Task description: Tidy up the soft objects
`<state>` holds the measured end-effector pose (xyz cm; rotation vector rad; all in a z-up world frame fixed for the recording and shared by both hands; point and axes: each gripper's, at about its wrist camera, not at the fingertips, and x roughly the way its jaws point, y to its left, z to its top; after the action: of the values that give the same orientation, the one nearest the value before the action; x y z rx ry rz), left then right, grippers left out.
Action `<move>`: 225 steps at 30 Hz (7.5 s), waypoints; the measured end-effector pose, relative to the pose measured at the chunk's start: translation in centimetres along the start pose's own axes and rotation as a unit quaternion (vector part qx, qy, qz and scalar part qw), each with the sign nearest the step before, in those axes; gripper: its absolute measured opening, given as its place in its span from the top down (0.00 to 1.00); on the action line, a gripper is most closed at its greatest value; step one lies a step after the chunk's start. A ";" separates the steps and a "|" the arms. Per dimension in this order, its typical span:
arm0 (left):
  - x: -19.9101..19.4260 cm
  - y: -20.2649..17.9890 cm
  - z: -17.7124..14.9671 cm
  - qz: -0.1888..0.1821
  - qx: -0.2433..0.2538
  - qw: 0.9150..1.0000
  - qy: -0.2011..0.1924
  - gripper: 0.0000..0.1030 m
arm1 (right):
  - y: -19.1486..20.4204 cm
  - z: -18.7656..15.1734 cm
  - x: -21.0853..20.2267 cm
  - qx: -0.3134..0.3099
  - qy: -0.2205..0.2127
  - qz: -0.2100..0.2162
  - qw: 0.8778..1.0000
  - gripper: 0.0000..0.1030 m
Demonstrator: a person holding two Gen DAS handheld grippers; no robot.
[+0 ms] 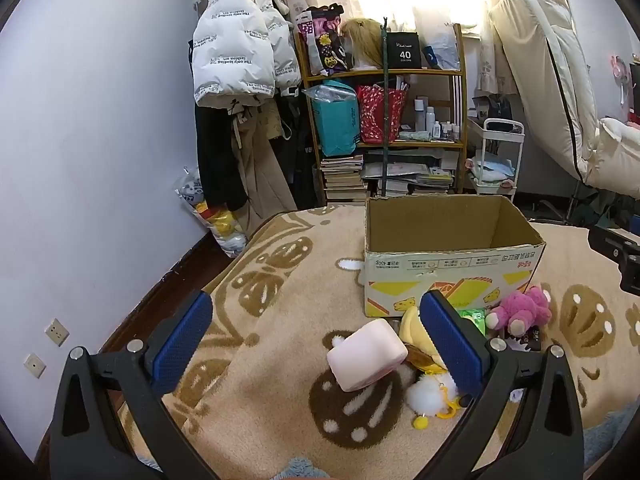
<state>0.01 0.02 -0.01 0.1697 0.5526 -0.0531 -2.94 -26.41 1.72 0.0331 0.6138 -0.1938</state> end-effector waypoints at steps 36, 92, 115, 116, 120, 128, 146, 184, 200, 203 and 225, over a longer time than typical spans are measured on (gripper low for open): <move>-0.5 -0.5 0.0 0.001 0.005 1.000 -0.003 0.01 | -0.3 0.2 -0.3 -0.001 -0.007 -0.003 1.000 0.00; -0.5 -0.5 0.0 0.002 0.006 1.000 -0.002 0.01 | -0.6 0.2 -0.3 0.000 -0.005 -0.003 1.000 0.00; 0.2 -0.9 -0.5 -0.003 0.014 1.000 0.008 0.01 | -1.1 0.8 -0.5 -0.002 0.001 -0.003 1.000 0.00; 0.4 -0.9 -0.5 -0.004 0.015 1.000 0.012 0.01 | -1.3 0.0 -0.1 -0.002 0.001 -0.004 1.000 0.00; 1.8 -1.0 0.0 -0.002 0.022 0.999 0.040 0.01 | -1.7 -0.2 0.9 -0.003 0.007 -0.003 1.000 0.00; 4.3 -1.2 1.0 -0.002 0.027 0.996 0.080 0.01 | -1.2 0.5 3.8 -0.020 0.022 -0.012 0.999 0.00; 12.0 -2.6 0.5 -0.015 0.041 0.980 0.195 0.01 | -1.5 -1.0 9.6 -0.026 0.115 -0.006 0.993 0.00; 20.3 -5.2 -6.0 -0.086 0.004 0.933 0.349 0.12 | -2.3 -4.5 17.0 0.035 0.231 0.028 0.972 0.00; 19.5 -5.5 -6.0 -0.107 -0.003 0.932 0.347 0.42 | -0.9 -5.6 17.7 0.034 0.273 0.063 0.959 0.11; 19.6 -5.2 -5.9 -0.107 -0.003 0.932 0.346 0.45 | -1.1 -5.5 17.8 0.037 0.279 0.065 0.957 0.13; 17.2 -5.0 -5.3 -0.084 -0.009 0.940 0.330 0.49 | -1.1 -5.6 16.4 0.026 0.276 0.062 0.959 0.16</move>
<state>11.45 -4.08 -14.25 0.1190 1.2392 -0.1600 6.77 -29.76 -12.24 0.1802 1.1619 -0.0758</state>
